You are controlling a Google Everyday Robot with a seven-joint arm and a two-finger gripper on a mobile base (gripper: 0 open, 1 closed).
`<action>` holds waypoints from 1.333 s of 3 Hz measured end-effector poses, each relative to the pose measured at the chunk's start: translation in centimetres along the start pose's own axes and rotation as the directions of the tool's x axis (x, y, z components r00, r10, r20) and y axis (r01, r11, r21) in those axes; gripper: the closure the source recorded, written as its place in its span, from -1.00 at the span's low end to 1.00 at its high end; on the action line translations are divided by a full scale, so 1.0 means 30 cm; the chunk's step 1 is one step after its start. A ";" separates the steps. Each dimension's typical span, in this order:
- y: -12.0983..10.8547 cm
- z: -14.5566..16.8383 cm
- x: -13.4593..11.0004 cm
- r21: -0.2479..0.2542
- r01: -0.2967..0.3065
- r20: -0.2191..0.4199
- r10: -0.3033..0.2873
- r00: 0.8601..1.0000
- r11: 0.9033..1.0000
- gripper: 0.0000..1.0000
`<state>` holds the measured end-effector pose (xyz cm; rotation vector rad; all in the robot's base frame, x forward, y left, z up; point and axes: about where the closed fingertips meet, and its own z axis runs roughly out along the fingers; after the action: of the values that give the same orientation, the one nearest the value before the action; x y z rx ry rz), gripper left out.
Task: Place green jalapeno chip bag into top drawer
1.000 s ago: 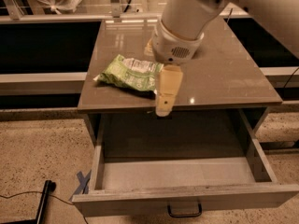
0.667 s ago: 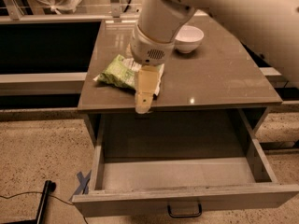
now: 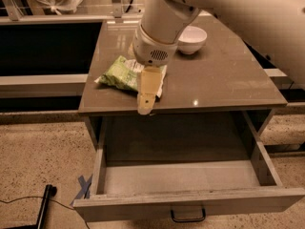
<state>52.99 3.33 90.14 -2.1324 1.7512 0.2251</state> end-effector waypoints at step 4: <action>-0.343 0.209 0.114 0.057 -0.060 -0.060 0.063 0.996 0.997 -1.00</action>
Offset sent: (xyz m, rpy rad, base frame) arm 0.1356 0.0035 -0.0234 -0.0053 -0.1569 -0.0777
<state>64.39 4.23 85.05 -2.0693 1.8379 0.1268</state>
